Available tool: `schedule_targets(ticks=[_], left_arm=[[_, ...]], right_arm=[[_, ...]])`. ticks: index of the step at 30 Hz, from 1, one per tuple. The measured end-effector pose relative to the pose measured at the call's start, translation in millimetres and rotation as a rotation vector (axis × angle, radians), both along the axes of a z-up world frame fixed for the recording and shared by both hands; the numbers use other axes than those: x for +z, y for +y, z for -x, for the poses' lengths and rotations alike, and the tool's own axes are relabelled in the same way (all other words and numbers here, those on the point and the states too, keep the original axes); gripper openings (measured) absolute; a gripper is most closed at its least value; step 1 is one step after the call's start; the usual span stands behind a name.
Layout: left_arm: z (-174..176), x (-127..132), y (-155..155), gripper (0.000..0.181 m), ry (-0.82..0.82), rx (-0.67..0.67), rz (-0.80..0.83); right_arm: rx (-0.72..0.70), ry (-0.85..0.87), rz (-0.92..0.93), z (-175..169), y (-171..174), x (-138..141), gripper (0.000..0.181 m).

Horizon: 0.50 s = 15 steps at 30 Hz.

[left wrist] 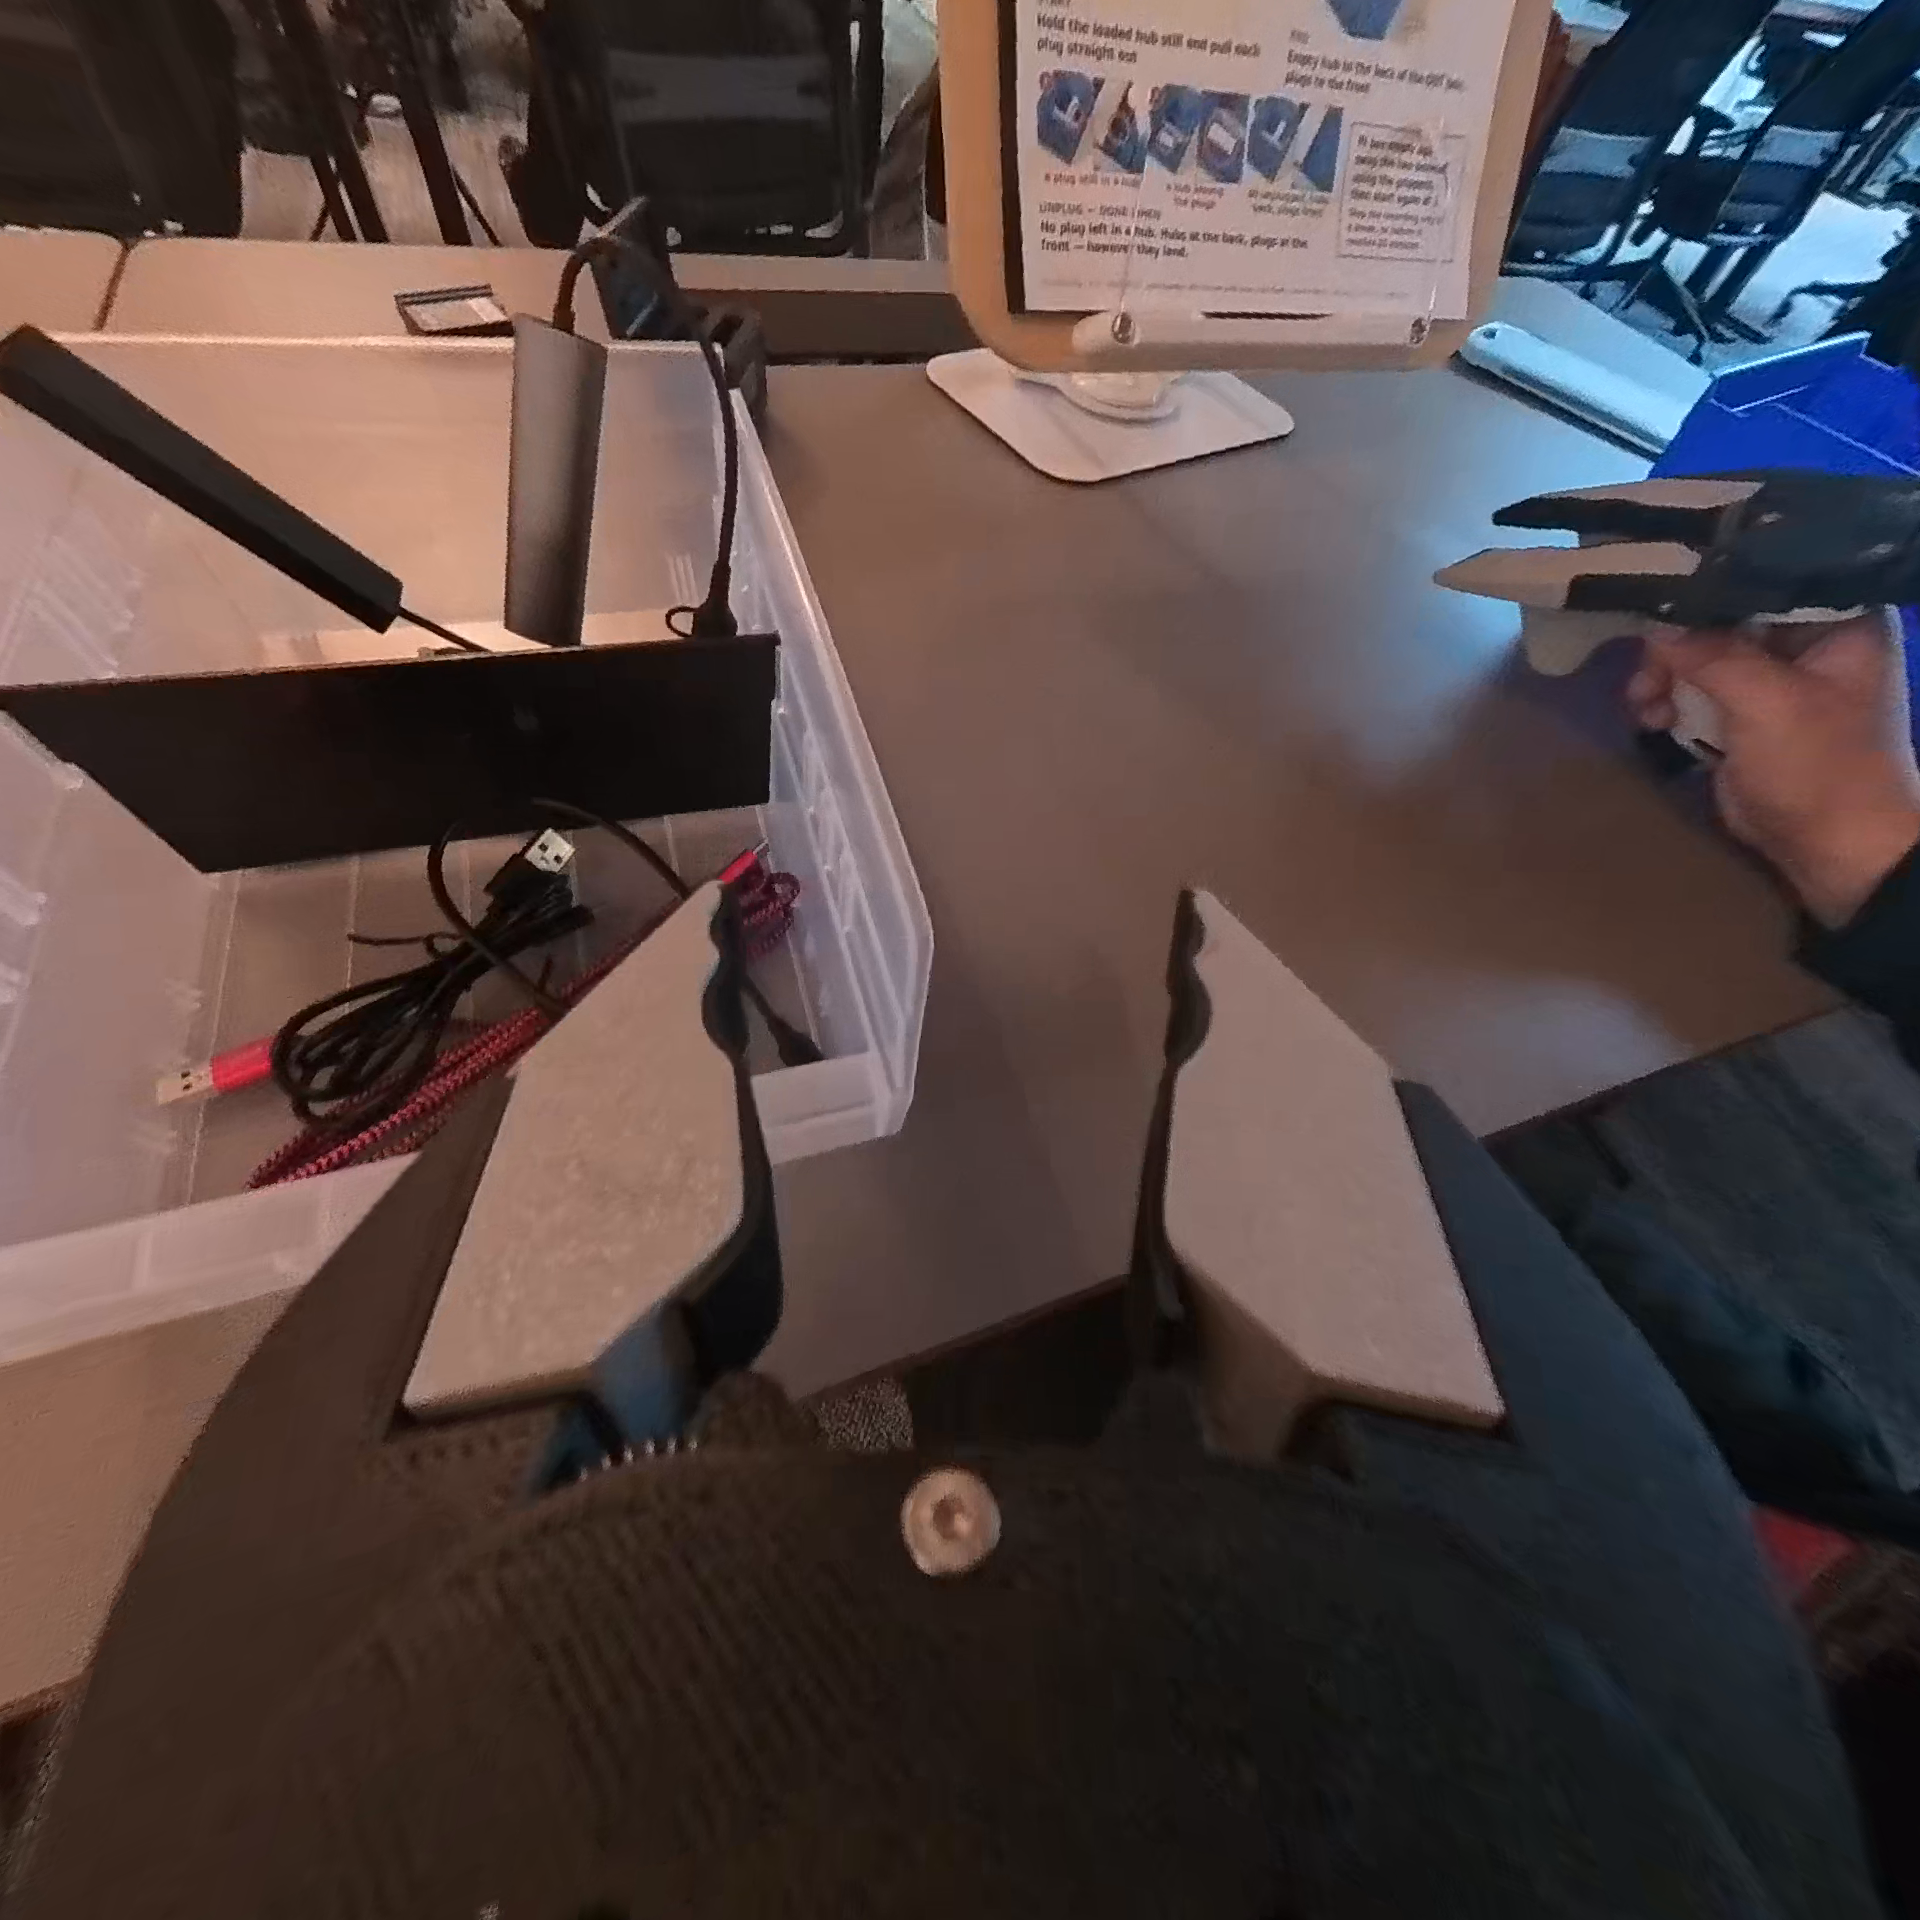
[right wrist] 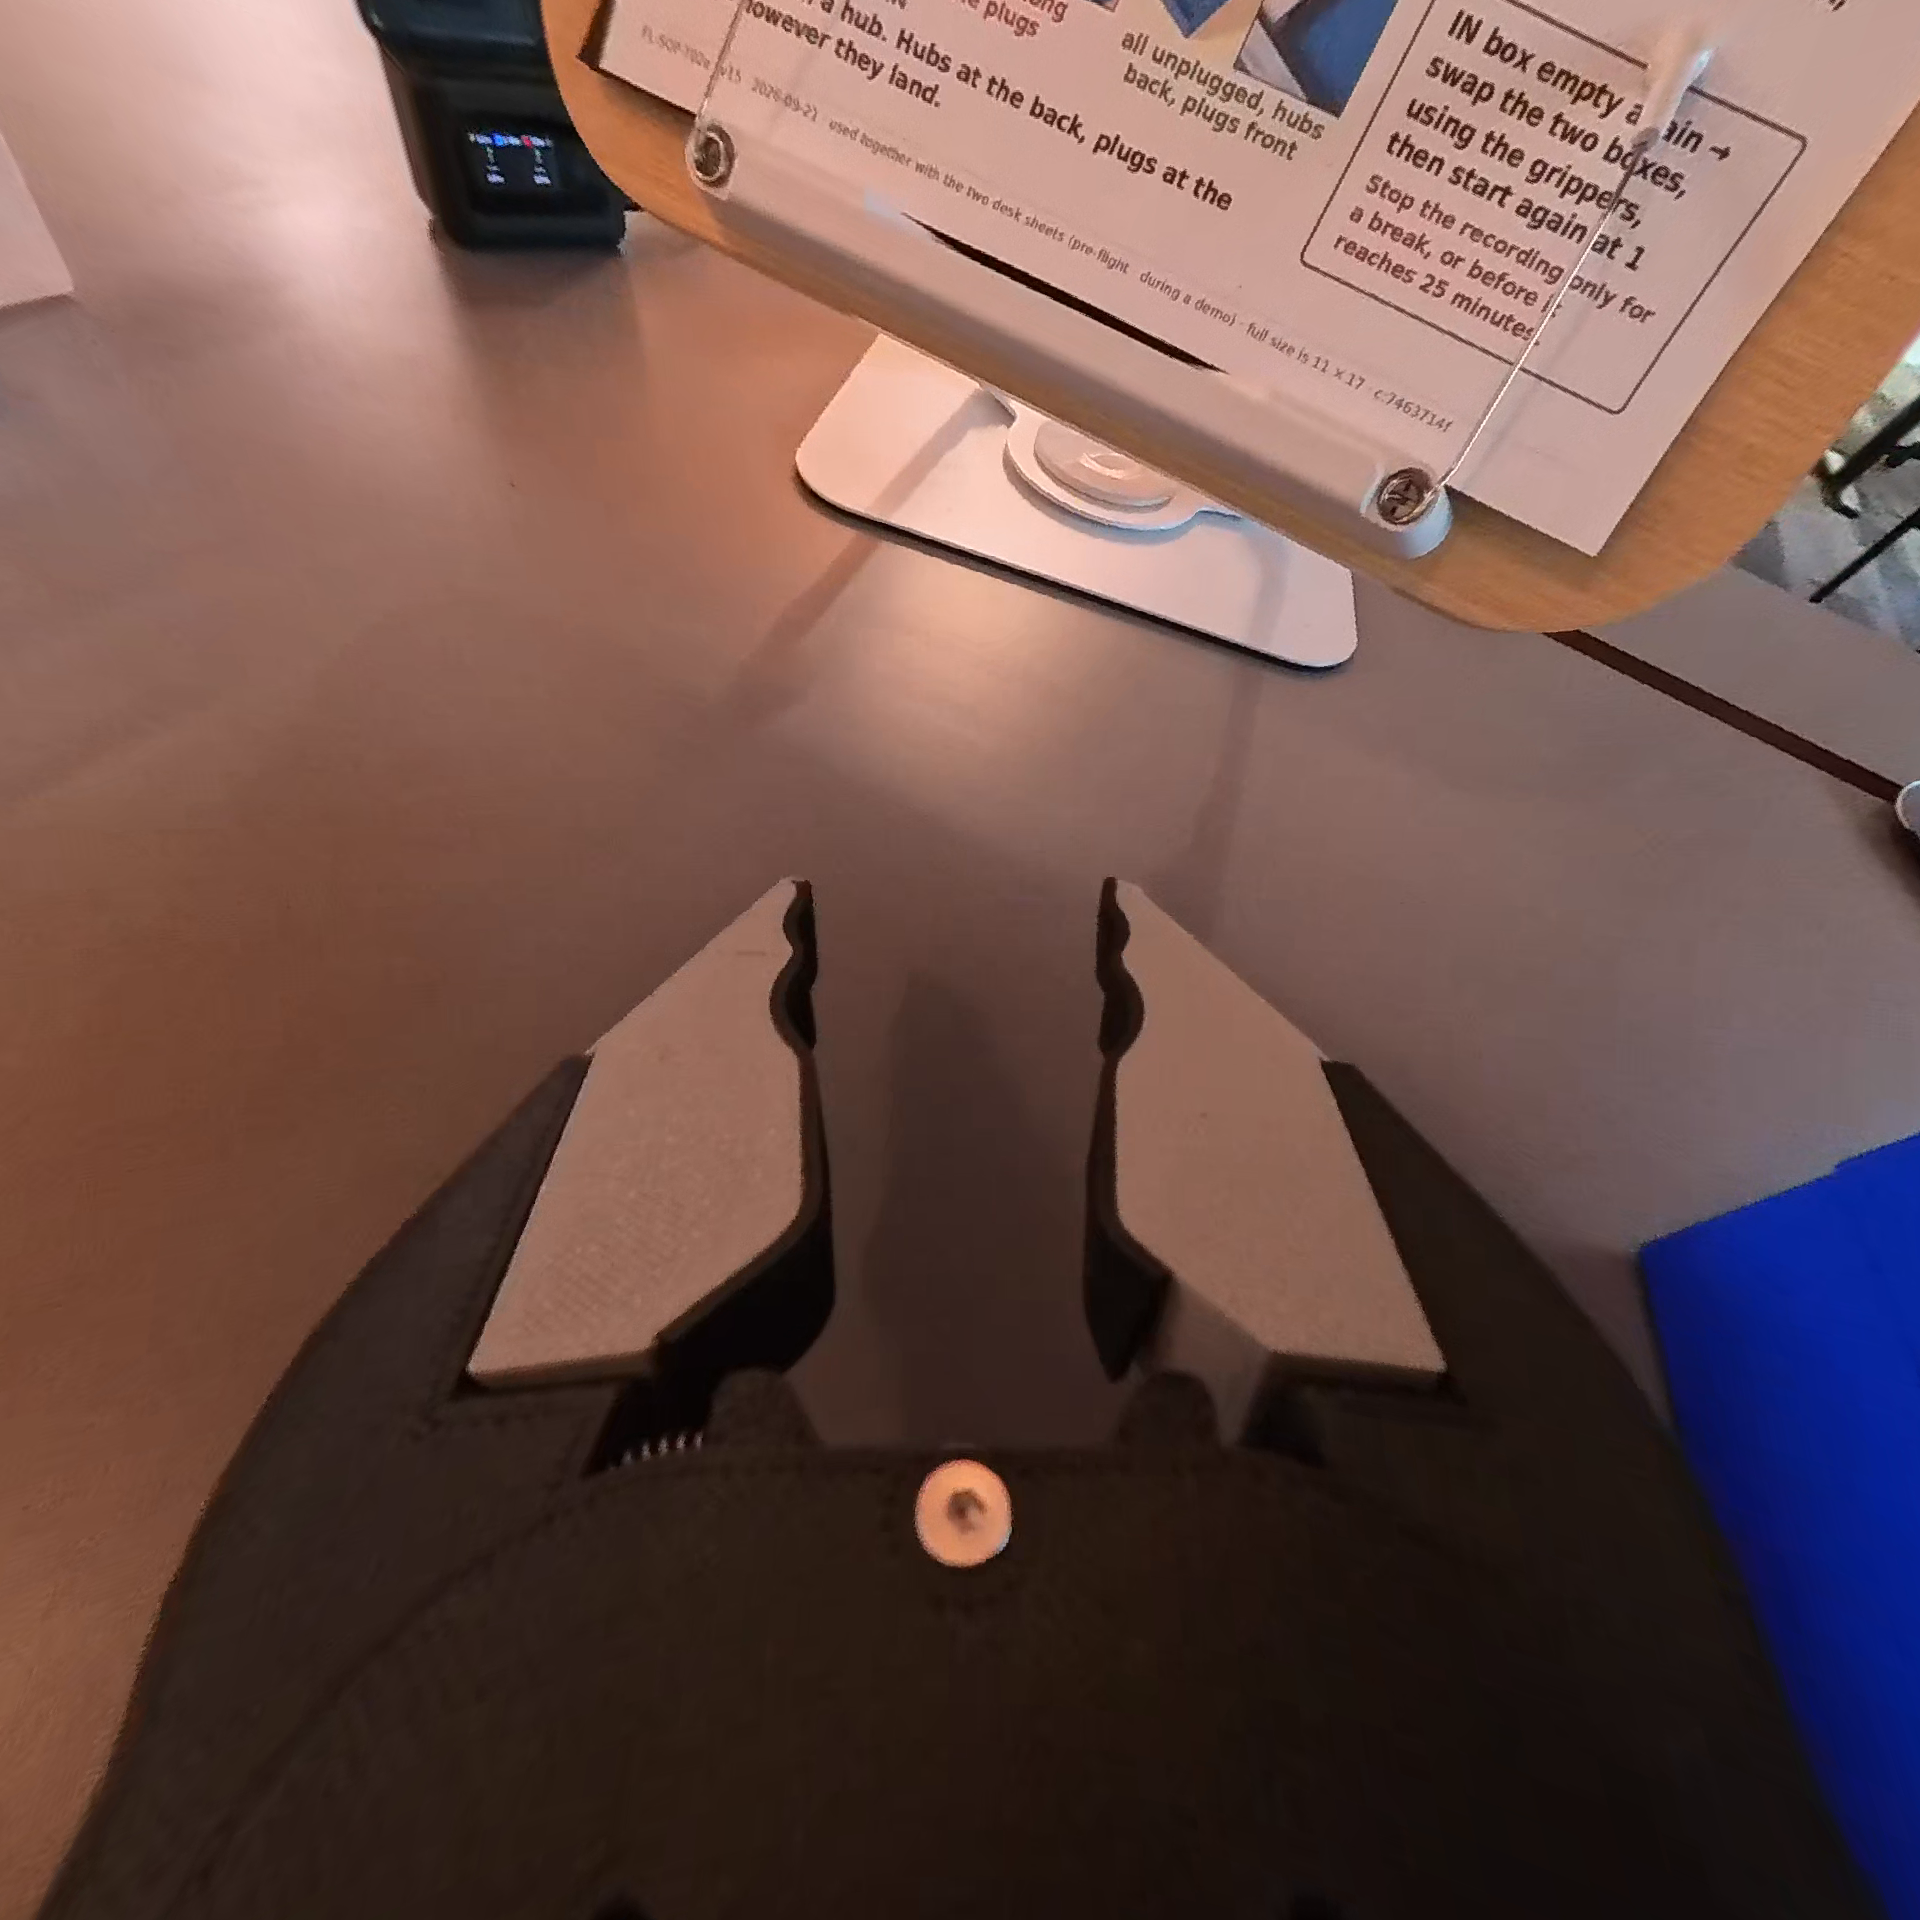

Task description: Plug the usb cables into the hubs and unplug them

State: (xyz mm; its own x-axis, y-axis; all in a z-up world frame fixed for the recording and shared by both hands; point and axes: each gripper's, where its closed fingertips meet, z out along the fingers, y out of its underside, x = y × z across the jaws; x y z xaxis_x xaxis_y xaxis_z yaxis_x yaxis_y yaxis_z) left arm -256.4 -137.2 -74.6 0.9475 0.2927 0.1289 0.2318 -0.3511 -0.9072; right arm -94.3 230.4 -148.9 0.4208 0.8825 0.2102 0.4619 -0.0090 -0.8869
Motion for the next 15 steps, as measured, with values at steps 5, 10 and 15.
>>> schedule_targets(ticks=[5,10,15], left_arm=[[-4,-6,-9,0.079,0.012,0.032,0.017],[-1,-17,-20,0.078,0.005,0.06,0.048],[-3,-14,-24,0.077,0.004,0.067,0.034]], right_arm=[[0.051,0.007,-0.008,6,-11,1,0.05],[0.11,0.016,0.005,19,-20,2,0.051],[0.125,0.051,0.018,18,-22,6,0.053]])
